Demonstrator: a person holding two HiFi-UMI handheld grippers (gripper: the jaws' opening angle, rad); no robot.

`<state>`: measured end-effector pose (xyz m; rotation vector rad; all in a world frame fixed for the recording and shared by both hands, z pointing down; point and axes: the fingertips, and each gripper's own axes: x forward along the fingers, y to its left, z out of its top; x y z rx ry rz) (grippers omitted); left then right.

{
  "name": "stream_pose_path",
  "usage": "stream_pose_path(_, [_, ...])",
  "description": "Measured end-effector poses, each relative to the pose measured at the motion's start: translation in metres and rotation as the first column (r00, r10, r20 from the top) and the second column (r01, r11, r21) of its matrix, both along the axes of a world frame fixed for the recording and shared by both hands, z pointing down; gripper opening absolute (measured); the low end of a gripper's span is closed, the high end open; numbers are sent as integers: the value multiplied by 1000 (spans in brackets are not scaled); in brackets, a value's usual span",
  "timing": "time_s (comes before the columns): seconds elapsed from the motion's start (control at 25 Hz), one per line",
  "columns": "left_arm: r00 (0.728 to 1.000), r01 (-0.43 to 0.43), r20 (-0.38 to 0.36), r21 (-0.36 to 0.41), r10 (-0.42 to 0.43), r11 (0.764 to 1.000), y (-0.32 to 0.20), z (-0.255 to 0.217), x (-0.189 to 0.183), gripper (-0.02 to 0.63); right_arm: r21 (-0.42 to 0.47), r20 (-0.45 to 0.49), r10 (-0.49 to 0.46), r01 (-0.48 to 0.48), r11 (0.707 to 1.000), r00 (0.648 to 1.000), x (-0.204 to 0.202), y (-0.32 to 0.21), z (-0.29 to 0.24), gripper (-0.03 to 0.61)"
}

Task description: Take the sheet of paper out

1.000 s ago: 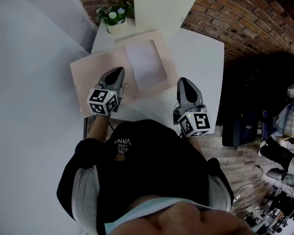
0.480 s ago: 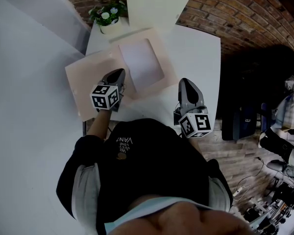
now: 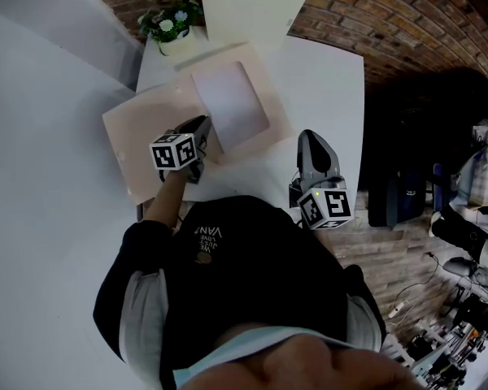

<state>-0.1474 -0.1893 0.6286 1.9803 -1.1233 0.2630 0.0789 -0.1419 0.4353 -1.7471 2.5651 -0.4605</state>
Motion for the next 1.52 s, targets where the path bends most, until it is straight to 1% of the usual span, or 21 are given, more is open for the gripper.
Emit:
stream_pose_path(0.08, [1000, -1, -24, -34, 0, 999, 1, 7, 3, 48, -2, -2, 1, -1, 1000, 1000, 1, 0, 2, 2])
stream_pose_path(0.16, [999, -2, -37, -66, -1, 998, 2, 14, 5, 75, -5, -1, 1, -1, 1000, 1000, 2, 0, 4, 2])
stream_pose_path(0.32, [998, -7, -55, -96, 2, 995, 0, 16, 10, 113, -10, -1, 3, -3, 1000, 1000, 2, -1, 5, 2])
stream_pose_path(0.44, [997, 2, -77, -139, -12, 990, 1, 22, 11, 139, -14, 2, 4, -4, 1000, 1000, 3, -2, 6, 2])
stream_pose_path(0.6, [991, 15, -125, -214, -43, 977, 3, 30, 15, 153, -15, 8, 9, -9, 1000, 1000, 4, -5, 5, 2])
stream_pose_path(0.8, [986, 15, -158, -270, -59, 963, 5, 36, 20, 167, -19, 8, 11, -11, 1000, 1000, 6, -6, 8, 2])
stream_pose_path(0.96, [980, 4, -189, -326, -69, 945, 7, 41, 25, 176, -20, 12, 14, -14, 1000, 1000, 9, -8, 9, 2])
stream_pose_path(1.2, [969, 12, -227, -364, -101, 931, 4, 42, 28, 176, -20, 19, 14, -13, 1000, 1000, 10, -10, 9, 2])
stream_pose_path(1.52, [942, 22, -301, -391, -150, 920, -4, 44, 32, 175, -21, 22, 16, -15, 1000, 1000, 12, -9, 11, 2])
